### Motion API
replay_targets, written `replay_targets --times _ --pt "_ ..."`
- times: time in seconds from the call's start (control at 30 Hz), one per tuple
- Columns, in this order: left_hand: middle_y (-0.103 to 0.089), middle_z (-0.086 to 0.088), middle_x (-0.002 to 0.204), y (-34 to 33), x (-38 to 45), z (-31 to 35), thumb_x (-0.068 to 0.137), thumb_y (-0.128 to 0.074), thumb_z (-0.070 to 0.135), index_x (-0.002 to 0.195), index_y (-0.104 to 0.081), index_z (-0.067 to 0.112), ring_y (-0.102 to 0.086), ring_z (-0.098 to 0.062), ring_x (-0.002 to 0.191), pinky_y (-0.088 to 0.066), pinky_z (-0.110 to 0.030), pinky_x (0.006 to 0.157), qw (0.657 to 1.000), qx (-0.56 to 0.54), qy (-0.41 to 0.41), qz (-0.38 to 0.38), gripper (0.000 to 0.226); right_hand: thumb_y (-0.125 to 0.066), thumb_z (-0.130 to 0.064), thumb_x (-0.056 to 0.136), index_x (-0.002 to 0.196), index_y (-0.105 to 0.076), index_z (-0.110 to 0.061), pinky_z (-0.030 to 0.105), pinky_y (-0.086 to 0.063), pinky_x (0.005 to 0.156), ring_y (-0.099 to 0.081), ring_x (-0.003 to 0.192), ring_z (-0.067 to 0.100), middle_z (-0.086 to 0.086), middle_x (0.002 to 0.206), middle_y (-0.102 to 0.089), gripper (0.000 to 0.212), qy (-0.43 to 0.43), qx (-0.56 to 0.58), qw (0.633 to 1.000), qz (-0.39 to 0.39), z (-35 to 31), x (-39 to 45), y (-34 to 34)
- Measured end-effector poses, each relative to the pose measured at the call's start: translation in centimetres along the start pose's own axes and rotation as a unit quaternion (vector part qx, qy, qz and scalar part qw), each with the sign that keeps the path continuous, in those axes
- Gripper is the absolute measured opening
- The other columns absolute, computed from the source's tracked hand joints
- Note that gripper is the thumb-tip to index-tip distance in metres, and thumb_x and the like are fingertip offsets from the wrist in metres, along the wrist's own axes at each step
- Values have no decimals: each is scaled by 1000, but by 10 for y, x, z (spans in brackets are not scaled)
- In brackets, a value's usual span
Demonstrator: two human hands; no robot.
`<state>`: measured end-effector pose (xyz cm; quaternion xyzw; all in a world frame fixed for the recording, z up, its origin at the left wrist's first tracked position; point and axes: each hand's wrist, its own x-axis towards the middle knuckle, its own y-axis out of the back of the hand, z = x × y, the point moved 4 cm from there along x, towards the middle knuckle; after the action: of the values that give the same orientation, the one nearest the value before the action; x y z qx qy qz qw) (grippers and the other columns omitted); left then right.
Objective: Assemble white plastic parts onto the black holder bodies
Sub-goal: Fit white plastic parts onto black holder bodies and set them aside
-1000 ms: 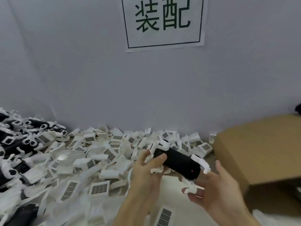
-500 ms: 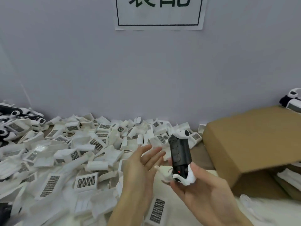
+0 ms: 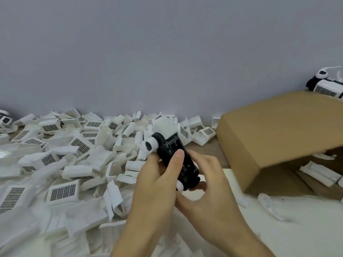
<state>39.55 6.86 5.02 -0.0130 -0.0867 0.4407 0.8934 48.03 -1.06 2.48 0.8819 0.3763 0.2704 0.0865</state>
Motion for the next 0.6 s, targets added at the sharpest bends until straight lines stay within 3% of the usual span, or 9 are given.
replay_targets --times 0.1,0.23,0.37,0.5,0.6 --pt "-79 5 90 5 4 -7 96 -62 31 101 -73 25 -75 -10 87 -55 -23 73 999 -35 19 7 14 -75 -53 67 129 -50 -54 18 -54 78 -59 111 -2 -25 117 -58 67 3 -5 1000 -19 0 1 -4" --pt "-79 2 90 9 6 -8 97 -63 27 99 -75 26 -76 -14 87 -54 -28 77 998 -56 26 -6 12 -75 -51 71 120 -57 -43 27 -56 80 -66 102 2 -22 107 -69 53 -6 -20 1000 -23 1 1 -7" --pt "-79 4 90 5 6 -8 96 -64 23 100 -74 25 -76 -12 86 -56 -27 78 999 -36 15 -14 11 -78 -41 74 103 -66 -37 22 -54 70 -68 86 0 -21 91 -72 32 -6 -46 999 -4 -1 0 -4" --pt "-78 4 91 3 6 -7 97 -64 24 100 -73 26 -75 -15 91 -55 -40 89 1000 -21 5 -11 10 -78 -45 71 97 -69 -33 20 -51 64 -68 78 3 -18 83 -73 30 9 -59 998 27 -5 0 1" --pt "-78 5 90 4 5 -5 97 -64 20 98 -72 27 -76 -14 86 -56 -33 80 1000 -20 -12 -15 11 -75 -47 70 98 -69 -33 16 -50 64 -68 80 4 -19 84 -73 32 14 -52 998 29 -5 1 1"
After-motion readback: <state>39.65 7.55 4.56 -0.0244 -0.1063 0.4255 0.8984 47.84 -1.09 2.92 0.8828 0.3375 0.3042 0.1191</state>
